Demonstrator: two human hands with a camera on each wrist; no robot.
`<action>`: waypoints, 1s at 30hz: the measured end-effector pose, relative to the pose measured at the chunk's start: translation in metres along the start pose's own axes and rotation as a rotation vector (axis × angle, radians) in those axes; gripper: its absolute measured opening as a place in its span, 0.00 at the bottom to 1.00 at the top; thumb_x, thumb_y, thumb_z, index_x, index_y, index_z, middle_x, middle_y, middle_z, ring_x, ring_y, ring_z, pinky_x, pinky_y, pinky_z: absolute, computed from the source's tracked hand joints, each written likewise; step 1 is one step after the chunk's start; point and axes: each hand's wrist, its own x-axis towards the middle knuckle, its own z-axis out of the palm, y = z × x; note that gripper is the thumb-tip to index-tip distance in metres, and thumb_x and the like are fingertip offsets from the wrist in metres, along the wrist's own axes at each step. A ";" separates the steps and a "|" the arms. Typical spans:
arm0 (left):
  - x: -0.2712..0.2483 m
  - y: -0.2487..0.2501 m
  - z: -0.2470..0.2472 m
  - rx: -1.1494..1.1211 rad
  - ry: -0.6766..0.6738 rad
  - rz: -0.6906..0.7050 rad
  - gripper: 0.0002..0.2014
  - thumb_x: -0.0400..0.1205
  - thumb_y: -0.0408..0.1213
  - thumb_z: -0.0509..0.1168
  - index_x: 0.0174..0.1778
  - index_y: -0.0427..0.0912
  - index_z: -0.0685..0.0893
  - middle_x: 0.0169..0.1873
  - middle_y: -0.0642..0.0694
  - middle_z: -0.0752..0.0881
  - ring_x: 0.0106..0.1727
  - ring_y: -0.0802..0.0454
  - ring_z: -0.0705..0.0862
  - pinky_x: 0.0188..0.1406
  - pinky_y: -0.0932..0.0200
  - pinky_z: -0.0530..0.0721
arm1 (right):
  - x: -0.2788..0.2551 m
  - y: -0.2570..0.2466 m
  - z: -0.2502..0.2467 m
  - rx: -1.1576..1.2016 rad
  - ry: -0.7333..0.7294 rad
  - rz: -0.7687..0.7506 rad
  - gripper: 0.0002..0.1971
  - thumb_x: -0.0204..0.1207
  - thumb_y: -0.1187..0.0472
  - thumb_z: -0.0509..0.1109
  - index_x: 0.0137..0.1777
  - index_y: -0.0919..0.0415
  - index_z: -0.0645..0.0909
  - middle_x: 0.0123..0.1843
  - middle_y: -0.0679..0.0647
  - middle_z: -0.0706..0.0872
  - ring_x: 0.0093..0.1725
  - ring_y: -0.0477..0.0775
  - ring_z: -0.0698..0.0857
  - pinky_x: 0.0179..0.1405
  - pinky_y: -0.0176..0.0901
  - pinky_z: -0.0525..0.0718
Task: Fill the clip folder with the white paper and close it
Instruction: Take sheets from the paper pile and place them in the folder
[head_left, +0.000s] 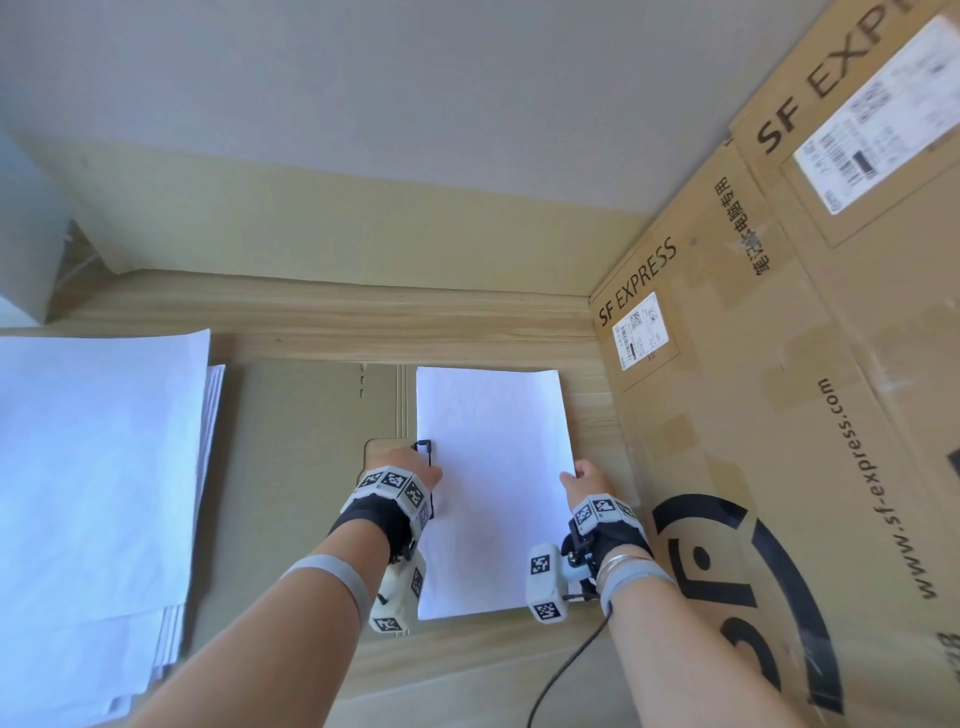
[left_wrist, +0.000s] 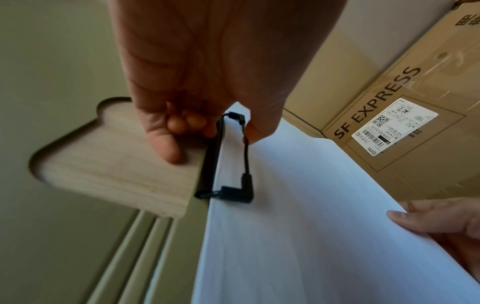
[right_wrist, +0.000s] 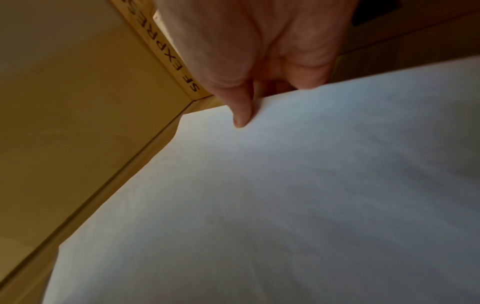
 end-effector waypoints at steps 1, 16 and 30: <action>0.000 0.000 0.000 0.006 0.003 -0.004 0.15 0.79 0.38 0.55 0.25 0.43 0.69 0.24 0.50 0.73 0.37 0.48 0.78 0.27 0.64 0.69 | 0.002 0.002 0.001 -0.021 0.012 -0.012 0.10 0.79 0.66 0.59 0.57 0.68 0.78 0.42 0.59 0.76 0.39 0.55 0.74 0.37 0.39 0.69; -0.001 0.007 0.000 0.037 -0.036 -0.044 0.16 0.79 0.46 0.57 0.27 0.43 0.71 0.27 0.49 0.75 0.39 0.48 0.79 0.36 0.61 0.75 | 0.007 0.006 0.001 -0.032 0.092 -0.074 0.15 0.77 0.65 0.67 0.62 0.67 0.81 0.51 0.61 0.86 0.48 0.58 0.82 0.49 0.44 0.80; -0.011 -0.009 -0.002 -0.085 0.026 0.052 0.16 0.83 0.46 0.58 0.58 0.39 0.80 0.46 0.42 0.84 0.52 0.44 0.85 0.48 0.57 0.79 | 0.008 0.003 0.001 -0.058 0.206 0.024 0.11 0.71 0.64 0.74 0.44 0.58 0.72 0.47 0.60 0.86 0.41 0.56 0.80 0.39 0.41 0.77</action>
